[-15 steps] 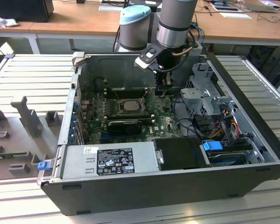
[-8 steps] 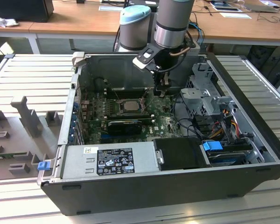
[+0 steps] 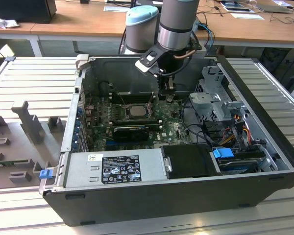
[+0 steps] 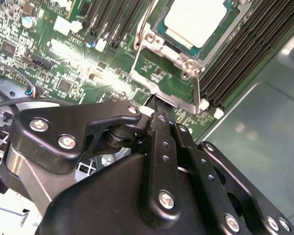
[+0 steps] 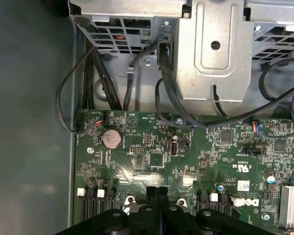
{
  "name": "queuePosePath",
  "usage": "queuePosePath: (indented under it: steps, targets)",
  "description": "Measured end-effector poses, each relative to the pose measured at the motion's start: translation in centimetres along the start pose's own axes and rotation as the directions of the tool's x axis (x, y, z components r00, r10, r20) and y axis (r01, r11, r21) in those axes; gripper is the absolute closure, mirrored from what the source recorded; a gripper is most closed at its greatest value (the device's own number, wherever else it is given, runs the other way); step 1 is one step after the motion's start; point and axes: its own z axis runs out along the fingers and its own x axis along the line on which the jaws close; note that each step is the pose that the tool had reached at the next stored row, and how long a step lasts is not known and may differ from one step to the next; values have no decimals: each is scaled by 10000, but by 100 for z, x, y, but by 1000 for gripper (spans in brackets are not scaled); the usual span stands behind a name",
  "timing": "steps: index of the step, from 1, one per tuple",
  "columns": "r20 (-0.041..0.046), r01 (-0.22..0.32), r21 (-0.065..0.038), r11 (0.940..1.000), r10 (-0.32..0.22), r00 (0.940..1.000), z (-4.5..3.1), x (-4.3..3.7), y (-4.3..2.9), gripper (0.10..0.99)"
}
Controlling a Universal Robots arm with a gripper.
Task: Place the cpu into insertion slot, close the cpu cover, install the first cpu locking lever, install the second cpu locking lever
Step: 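Close the cpu cover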
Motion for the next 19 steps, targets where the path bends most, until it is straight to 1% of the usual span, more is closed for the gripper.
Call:
queuePosePath:
  steps: [4,9,11,13,15,16,19]
  targets:
    - [-1,1,0,10000,-1,10000,5,4,-105,980]
    - [0,6,-10,10000,-6,10000,36,14,-328,980]
    - [0,6,-15,10000,-6,10000,72,15,-372,980]
    - [1,11,-16,10000,-11,10000,137,16,-407,980]
    - [1,14,-15,10000,-14,10000,183,17,-452,980]
    - [1,15,-16,10000,-15,10000,189,18,-472,980]
    - [-2,52,-15,10000,-52,10000,193,22,-563,980]
